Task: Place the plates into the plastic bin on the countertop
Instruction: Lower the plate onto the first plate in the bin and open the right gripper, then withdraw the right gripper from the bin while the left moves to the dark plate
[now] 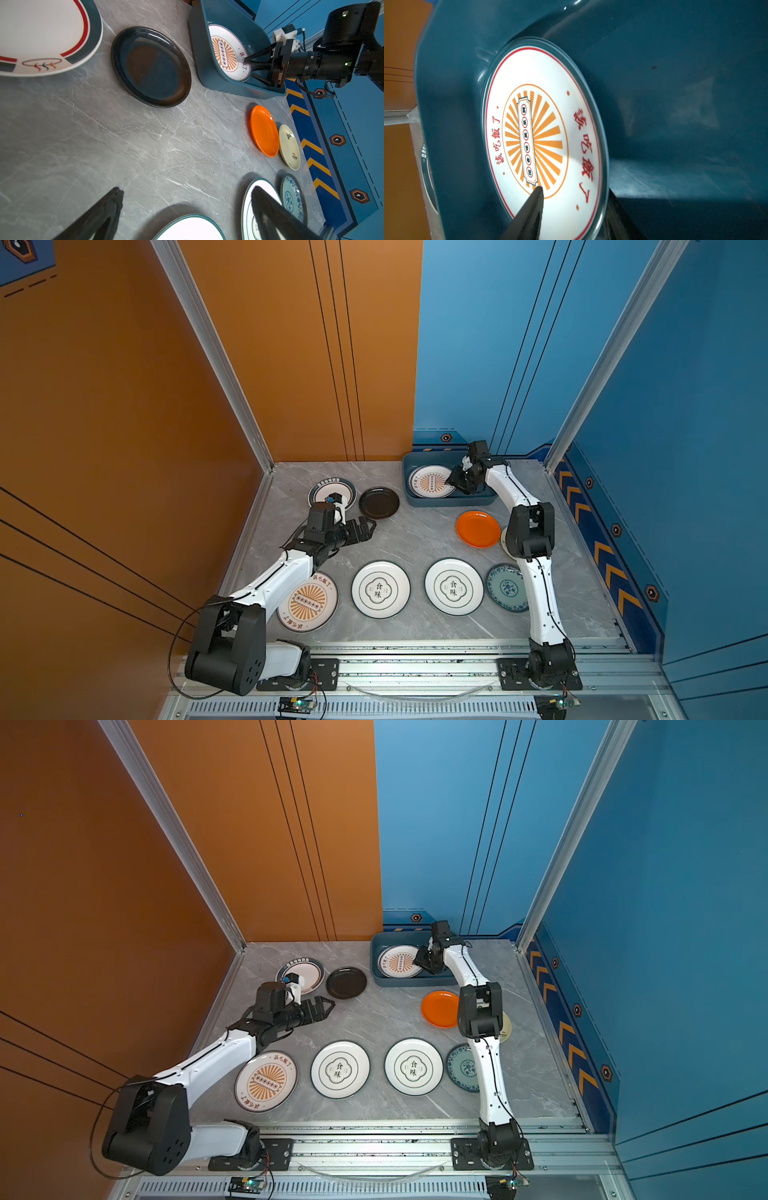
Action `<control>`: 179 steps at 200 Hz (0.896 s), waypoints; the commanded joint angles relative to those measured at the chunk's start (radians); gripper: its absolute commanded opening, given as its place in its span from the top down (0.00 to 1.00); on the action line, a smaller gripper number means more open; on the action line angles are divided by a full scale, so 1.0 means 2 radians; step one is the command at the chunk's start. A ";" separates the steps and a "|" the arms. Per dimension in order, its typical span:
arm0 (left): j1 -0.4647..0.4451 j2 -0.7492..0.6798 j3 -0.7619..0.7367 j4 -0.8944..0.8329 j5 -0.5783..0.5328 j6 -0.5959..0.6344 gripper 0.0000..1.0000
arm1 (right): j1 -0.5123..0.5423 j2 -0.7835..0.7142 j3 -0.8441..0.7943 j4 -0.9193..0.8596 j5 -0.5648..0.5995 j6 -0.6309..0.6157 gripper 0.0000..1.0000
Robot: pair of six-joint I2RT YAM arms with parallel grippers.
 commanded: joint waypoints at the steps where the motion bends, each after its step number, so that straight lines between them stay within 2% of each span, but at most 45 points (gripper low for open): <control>1: -0.005 0.000 -0.006 0.001 0.006 0.013 0.02 | 0.004 -0.010 0.012 -0.024 0.025 -0.019 0.52; 51: -0.010 0.014 -0.005 0.003 -0.011 0.012 0.02 | 0.012 -0.010 0.013 -0.027 0.036 -0.032 0.52; 76: -0.014 0.038 0.008 0.002 -0.025 -0.002 0.02 | 0.018 -0.042 -0.009 -0.003 0.050 -0.045 0.51; 117: -0.013 0.089 0.031 0.015 -0.052 -0.053 0.02 | 0.026 -0.163 -0.124 0.064 0.089 -0.059 0.51; 154: -0.016 0.144 0.055 0.040 -0.064 -0.093 0.08 | 0.022 -0.268 -0.257 0.116 0.078 -0.056 0.50; 179: -0.016 0.185 0.079 0.044 -0.074 -0.104 0.11 | 0.010 -0.320 -0.359 0.166 0.050 -0.038 0.50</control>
